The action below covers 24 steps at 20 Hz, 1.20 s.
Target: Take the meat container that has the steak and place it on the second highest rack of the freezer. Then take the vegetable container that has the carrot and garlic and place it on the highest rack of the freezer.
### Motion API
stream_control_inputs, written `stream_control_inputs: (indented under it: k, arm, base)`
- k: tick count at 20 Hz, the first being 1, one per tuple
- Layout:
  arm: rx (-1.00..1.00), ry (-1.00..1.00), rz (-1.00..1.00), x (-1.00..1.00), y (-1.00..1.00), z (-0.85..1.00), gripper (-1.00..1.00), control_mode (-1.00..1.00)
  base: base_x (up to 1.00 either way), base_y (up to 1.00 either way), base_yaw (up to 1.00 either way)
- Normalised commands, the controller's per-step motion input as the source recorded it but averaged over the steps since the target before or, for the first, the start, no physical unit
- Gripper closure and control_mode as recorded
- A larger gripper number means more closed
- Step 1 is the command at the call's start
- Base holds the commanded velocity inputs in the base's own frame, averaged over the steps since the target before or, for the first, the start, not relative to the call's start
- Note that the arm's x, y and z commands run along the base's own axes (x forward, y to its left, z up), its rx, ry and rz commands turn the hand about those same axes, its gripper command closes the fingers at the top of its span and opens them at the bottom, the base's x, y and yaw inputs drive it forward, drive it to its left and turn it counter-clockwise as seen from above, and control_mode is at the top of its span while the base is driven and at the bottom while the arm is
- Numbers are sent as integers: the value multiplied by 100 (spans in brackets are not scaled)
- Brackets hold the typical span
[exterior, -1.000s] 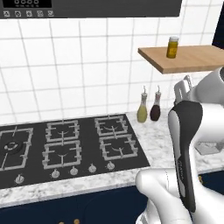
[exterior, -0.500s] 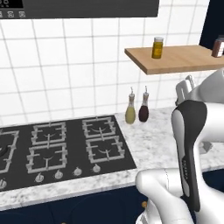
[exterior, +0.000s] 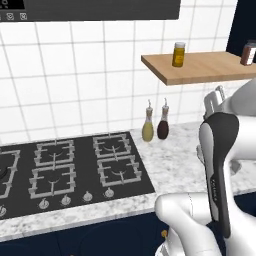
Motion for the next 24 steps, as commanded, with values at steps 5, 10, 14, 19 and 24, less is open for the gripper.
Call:
stream_control_inputs:
  k: [5, 10, 14, 19, 24]
  arm:
    - [10, 6, 0, 48, -100, -22, -100, -100]
    - [5, 6, 0, 27, -100, -56, -100, -100]
    - [0, 4, 0, 17, -76, -74, -100, -100]
    - [-1, 8, 0, 19, -60, -74, -100, -100]
    - [-6, 16, 4, 40, -57, -59, -100, -100]
  base:
    - [0, 0, 0]
    - [0, 0, 0]
    - [0, 0, 0]
    - [0, 0, 0]
    - [0, 0, 0]
